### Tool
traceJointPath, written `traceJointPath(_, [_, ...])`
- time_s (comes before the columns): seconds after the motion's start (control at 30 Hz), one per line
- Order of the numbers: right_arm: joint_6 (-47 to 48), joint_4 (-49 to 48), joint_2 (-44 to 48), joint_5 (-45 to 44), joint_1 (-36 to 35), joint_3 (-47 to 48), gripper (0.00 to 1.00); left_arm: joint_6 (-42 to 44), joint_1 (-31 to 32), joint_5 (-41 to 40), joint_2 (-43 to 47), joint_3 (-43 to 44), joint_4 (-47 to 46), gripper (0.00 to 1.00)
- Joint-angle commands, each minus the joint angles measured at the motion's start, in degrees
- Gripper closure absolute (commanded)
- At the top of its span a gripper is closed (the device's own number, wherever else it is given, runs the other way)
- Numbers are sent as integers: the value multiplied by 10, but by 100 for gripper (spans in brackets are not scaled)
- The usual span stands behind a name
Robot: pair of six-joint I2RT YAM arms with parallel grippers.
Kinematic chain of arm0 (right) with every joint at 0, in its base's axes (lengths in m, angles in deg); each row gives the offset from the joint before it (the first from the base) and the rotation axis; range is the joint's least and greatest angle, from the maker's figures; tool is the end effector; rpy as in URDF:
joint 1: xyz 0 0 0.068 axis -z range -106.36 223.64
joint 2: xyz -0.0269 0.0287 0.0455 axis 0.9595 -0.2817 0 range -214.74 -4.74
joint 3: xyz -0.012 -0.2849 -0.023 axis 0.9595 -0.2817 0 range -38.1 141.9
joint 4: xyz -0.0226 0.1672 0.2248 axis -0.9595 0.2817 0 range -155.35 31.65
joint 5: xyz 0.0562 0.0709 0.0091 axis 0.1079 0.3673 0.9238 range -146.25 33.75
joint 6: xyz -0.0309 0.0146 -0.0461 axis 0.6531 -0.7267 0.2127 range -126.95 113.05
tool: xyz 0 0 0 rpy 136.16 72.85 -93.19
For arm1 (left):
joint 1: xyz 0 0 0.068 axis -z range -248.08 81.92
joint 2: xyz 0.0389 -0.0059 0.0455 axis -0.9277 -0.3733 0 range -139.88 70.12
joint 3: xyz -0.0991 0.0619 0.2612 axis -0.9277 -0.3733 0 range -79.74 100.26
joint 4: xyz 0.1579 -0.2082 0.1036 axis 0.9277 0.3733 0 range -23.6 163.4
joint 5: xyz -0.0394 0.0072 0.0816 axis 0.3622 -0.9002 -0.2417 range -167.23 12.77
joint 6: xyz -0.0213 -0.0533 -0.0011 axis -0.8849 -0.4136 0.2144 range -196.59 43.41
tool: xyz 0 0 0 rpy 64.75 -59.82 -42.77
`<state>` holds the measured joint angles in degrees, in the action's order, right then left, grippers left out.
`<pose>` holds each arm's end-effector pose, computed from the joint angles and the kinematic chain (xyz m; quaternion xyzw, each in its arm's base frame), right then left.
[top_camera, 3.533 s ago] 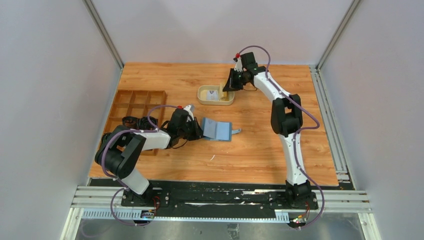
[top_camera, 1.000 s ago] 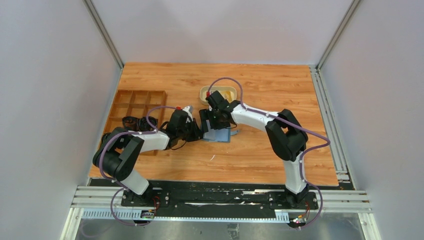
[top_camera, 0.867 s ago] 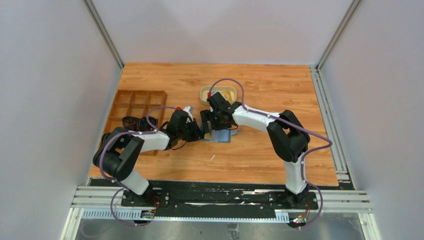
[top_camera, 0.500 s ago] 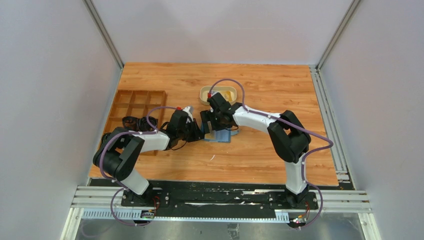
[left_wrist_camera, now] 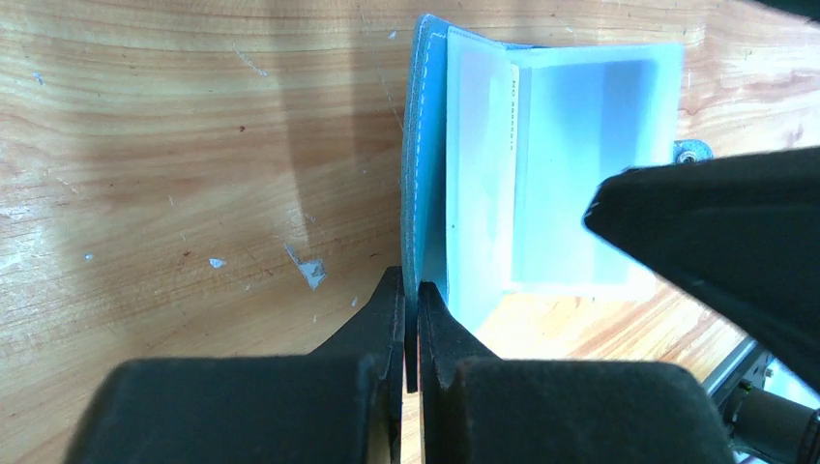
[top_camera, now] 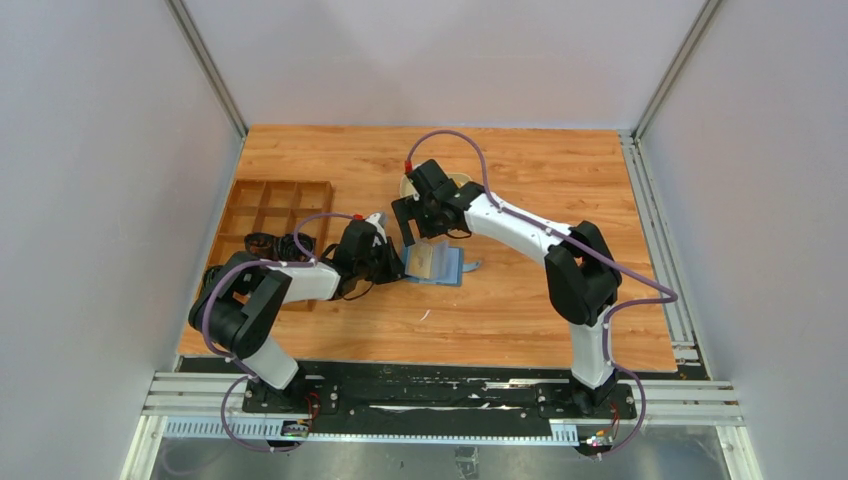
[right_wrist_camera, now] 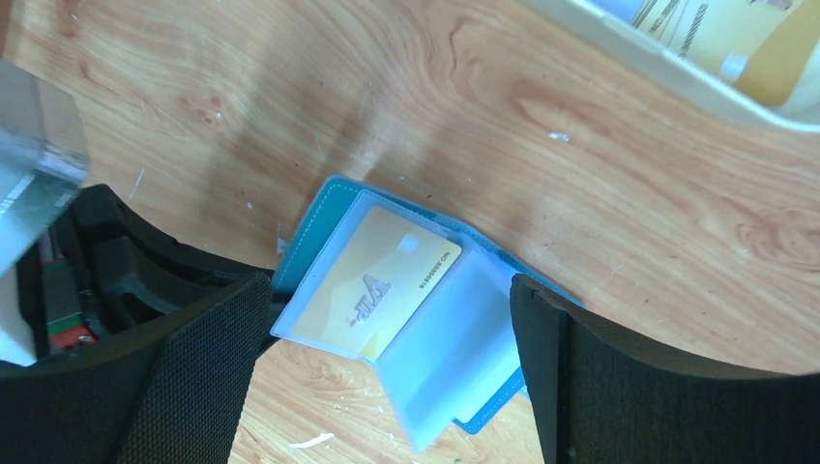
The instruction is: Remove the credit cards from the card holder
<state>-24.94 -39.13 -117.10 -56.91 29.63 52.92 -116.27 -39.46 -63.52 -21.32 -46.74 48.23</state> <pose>0.3400 0.3278 0.2450 -0.2078 0.9087 0.1818 0.3130 0.2621 -0.1541 0.1226 -0.0369 0.9015 -0.3240 0.2846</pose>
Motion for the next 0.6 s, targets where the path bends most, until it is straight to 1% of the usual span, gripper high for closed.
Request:
traceJointPath(0.0, [24, 40, -9, -27, -4, 30, 3, 20, -1, -35, -32, -25, 56, 100])
traceJointPath(0.27, [5, 38, -2, -16, -1, -9, 3, 19, -1, -33, -37, -28, 48, 100])
traceJointPath(0.57, [-56, 35, 15, -25, 13, -97, 3, 20, -1, -31, -37, -32, 46, 100])
